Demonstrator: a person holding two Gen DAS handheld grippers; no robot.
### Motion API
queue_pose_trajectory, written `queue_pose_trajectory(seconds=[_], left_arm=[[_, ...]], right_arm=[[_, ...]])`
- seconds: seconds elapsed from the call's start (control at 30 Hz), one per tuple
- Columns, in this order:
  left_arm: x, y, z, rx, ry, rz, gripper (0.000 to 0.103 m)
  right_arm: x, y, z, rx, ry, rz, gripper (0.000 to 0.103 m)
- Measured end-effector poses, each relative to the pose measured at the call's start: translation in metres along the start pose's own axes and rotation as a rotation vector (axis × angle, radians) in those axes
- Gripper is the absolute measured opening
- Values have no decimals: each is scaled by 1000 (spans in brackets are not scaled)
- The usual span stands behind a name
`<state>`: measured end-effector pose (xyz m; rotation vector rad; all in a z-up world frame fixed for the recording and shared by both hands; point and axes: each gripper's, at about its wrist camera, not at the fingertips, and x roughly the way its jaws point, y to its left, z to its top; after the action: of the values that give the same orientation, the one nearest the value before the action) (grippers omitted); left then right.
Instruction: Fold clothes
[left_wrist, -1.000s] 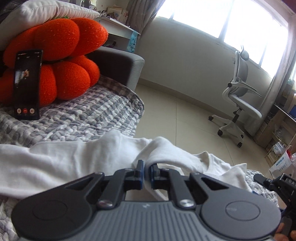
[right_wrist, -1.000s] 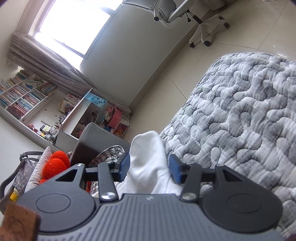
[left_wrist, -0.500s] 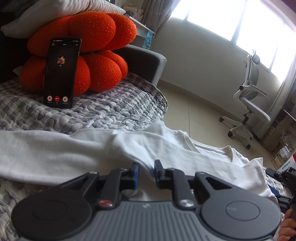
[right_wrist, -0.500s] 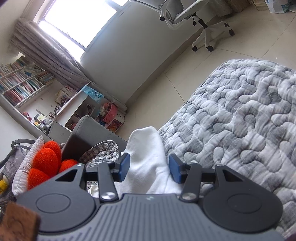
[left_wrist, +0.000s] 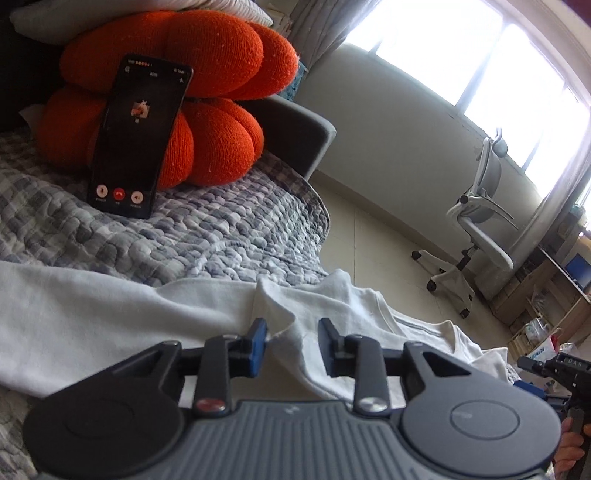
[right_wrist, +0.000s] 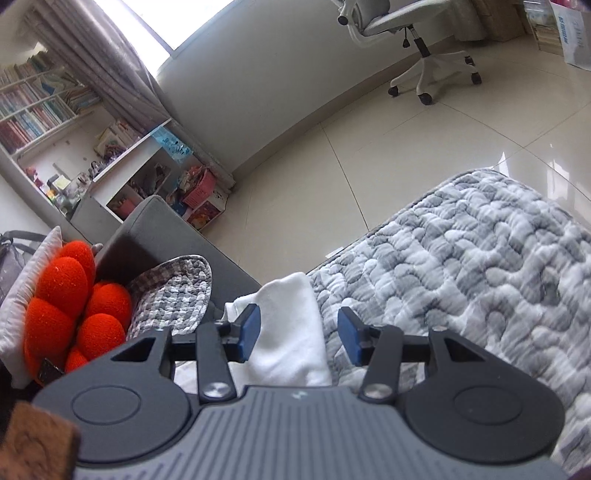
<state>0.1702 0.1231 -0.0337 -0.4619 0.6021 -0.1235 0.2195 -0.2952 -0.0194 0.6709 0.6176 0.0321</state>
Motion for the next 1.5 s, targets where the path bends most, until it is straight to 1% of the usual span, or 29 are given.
queue_pose_trajectory(seconds=[0.07,0.2,0.27,0.33,0.37,0.4,0.43,0.47,0.53,0.63,0.73,0.83,1.0,1.07,1.1,1.13,1.17,1.2,1.27,1.33,1.37,1.5], left_arm=[[5,4,1,-22,16,-18,30],[6,10,3,-47,-21,-4,30],[9,14,4,-72,-29,0,30],[14,17,4,-95,-26,7,26],[16,17,4,-98,-25,12,23],[18,16,3,-96,-25,16,17],[19,15,2,-89,-27,25,13],[20,13,0,-74,-31,39,6],[18,8,-4,-43,-55,66,2],[11,3,-7,-16,-107,86,2],[4,0,-9,-12,-153,92,2],[-3,-3,-11,-15,-195,92,2],[-17,-8,-14,-5,-267,77,2],[-19,-10,-14,4,-277,75,2],[-18,-10,-14,8,-273,77,2],[-17,-10,-14,9,-267,78,2],[-15,-9,-14,5,-257,78,2],[-13,-8,-14,0,-248,77,2],[-11,-7,-13,-10,-236,67,2],[-10,-7,-13,-14,-228,42,2],[-8,-8,-13,-5,-221,32,2],[7,-12,-14,41,-163,31,2]], right_arm=[[6,-5,0,-23,12,11,51],[14,-6,-5,-42,18,101,51],[18,0,-6,-89,12,114,51],[24,9,-7,-169,2,82,51],[27,13,-8,-211,2,60,50],[31,17,-9,-253,3,39,49],[34,21,-10,-289,4,21,49],[36,23,-11,-317,3,11,49],[38,24,-11,-344,-2,15,49],[33,15,-8,-315,-6,66,49],[26,7,-3,-273,-15,102,49],[26,9,-2,-307,-32,71,49],[34,14,-6,-339,-11,65,49],[40,18,-8,-371,-4,47,49],[43,20,-10,-390,-2,33,44],[46,21,-13,-414,-3,14,36],[49,22,-16,-442,-4,-9,23],[50,23,-18,-456,-7,-20,19],[44,21,-16,-453,-40,-16,10],[37,16,-13,-442,-84,-23,9],[35,13,-10,-429,-91,-23,8],[37,1,0,-371,-86,-15,8]])
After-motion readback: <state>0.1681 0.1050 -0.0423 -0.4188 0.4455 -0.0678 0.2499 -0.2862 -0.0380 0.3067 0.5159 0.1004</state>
